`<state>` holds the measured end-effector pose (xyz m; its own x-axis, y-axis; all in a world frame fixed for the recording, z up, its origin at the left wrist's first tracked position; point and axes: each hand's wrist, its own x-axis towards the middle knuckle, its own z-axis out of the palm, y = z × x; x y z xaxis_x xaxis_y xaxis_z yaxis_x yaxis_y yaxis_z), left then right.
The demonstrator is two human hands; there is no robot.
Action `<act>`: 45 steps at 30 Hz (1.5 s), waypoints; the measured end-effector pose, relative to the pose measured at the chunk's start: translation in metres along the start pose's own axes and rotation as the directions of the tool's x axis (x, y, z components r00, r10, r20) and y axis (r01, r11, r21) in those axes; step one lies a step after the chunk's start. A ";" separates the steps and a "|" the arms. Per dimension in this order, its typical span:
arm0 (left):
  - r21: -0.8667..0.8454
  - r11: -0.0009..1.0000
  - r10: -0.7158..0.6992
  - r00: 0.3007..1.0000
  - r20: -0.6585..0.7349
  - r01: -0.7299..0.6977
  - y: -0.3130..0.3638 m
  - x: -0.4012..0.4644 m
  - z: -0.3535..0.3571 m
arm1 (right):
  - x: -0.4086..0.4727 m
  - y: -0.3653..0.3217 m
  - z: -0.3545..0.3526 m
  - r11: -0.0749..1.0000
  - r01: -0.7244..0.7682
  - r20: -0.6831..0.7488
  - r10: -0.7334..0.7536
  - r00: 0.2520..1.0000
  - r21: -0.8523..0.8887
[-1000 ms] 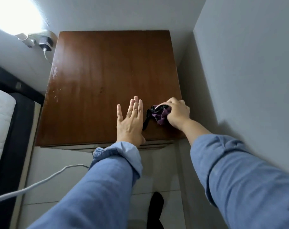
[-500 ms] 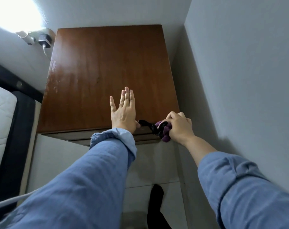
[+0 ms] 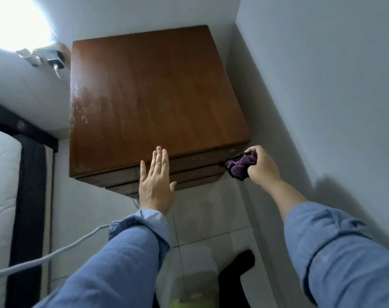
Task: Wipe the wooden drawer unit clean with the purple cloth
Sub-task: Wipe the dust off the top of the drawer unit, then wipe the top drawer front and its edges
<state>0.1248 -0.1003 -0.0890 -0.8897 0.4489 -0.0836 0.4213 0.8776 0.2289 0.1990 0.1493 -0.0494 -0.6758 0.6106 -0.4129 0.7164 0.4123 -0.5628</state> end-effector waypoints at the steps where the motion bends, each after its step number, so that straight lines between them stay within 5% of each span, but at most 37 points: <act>1: -0.027 0.998 -0.050 0.999 0.004 0.050 -0.012 -0.010 0.001 | -0.001 -0.002 0.001 0.999 -0.025 -0.010 0.025 1.000 0.035; 5: -0.248 0.905 -0.356 0.935 0.004 0.346 -0.054 -0.037 -0.004 | -0.003 -0.008 0.012 0.981 -0.111 -0.020 0.116 0.993 0.157; 10: -0.489 0.542 -0.725 0.674 0.139 0.683 -0.095 -0.036 -0.009 | 0.007 -0.013 0.021 0.960 -0.211 0.002 0.215 0.977 0.182; 14: -0.591 0.352 -0.809 0.554 0.199 0.726 -0.128 -0.024 -0.010 | 0.018 -0.021 0.032 0.938 -0.238 0.025 0.239 0.971 0.254; 21: -0.704 0.243 -0.807 0.542 0.236 0.668 -0.160 0.002 -0.005 | 0.043 -0.021 0.049 0.909 -0.233 -0.033 0.260 0.965 0.344; 32: -0.545 0.424 -0.745 0.621 0.244 0.724 -0.162 -0.029 -0.007 | 0.037 0.004 0.056 0.911 -0.263 0.030 0.268 0.963 0.318; 41: -0.445 0.434 -0.767 0.581 0.272 0.783 -0.147 -0.074 -0.010 | -0.019 0.017 0.054 0.849 -0.344 0.054 0.353 0.934 0.401; 43: -0.336 0.528 -0.778 0.603 0.178 0.780 -0.131 -0.079 -0.013 | -0.031 0.022 0.054 0.839 -0.329 0.041 0.346 0.937 0.434; 45: -0.204 0.671 -0.714 0.695 0.081 0.713 -0.109 -0.080 -0.016 | -0.041 0.022 0.050 0.823 -0.270 0.009 0.307 0.952 0.499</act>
<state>0.1474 -0.2350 -0.0918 -0.9051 -0.3009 -0.3003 -0.3875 0.8746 0.2914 0.2337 0.1001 -0.0805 -0.4250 0.7014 -0.5721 0.6860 -0.1628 -0.7092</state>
